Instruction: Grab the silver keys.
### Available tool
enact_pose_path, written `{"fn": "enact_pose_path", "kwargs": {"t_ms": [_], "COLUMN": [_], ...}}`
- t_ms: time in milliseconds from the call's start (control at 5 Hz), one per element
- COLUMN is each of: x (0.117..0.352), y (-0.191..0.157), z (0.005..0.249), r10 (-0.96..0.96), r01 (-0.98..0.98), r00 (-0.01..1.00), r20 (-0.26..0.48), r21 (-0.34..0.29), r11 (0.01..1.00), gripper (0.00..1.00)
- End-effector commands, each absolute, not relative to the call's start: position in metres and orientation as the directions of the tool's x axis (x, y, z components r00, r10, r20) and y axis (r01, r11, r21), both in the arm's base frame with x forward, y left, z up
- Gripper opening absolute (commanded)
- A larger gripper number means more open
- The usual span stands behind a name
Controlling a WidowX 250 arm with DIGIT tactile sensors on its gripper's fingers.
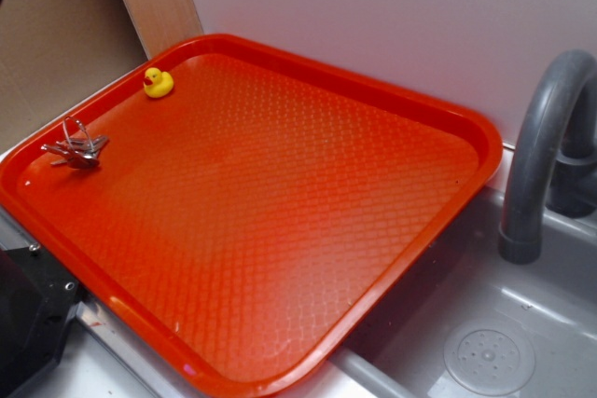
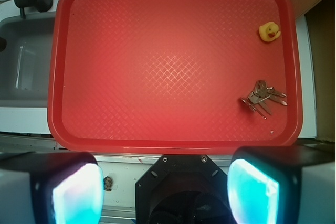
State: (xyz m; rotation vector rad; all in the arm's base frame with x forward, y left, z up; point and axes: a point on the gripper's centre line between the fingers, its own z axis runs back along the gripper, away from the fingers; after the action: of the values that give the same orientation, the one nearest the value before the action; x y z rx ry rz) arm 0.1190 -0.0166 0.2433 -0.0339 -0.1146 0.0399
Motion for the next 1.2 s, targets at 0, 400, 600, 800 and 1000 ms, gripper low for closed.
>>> {"fn": "enact_pose_path", "kwargs": {"t_ms": [0,400,600,800,1000], "x": [0.119,0.14,0.148,0.158,0.162], "y": [-0.017,0.06,0.1,0.111,0.117], "z": [0.243,0.208,0.185,0.156,0.127], "r10": [0.042,0.467,0.58,0.672,0.714], "r01": [-0.038,-0.475,-0.604,-0.689,-0.738], "r00": [0.993,0.873,0.776,0.693,0.649], "r20": [0.114,0.142,0.249,0.261,0.263], "r21": [-0.036,0.022,0.025,-0.033,-0.007], "r11": [0.999,0.88,0.797,0.724,0.674], "gripper": [1.0,1.0,1.0,1.0,1.0]}}
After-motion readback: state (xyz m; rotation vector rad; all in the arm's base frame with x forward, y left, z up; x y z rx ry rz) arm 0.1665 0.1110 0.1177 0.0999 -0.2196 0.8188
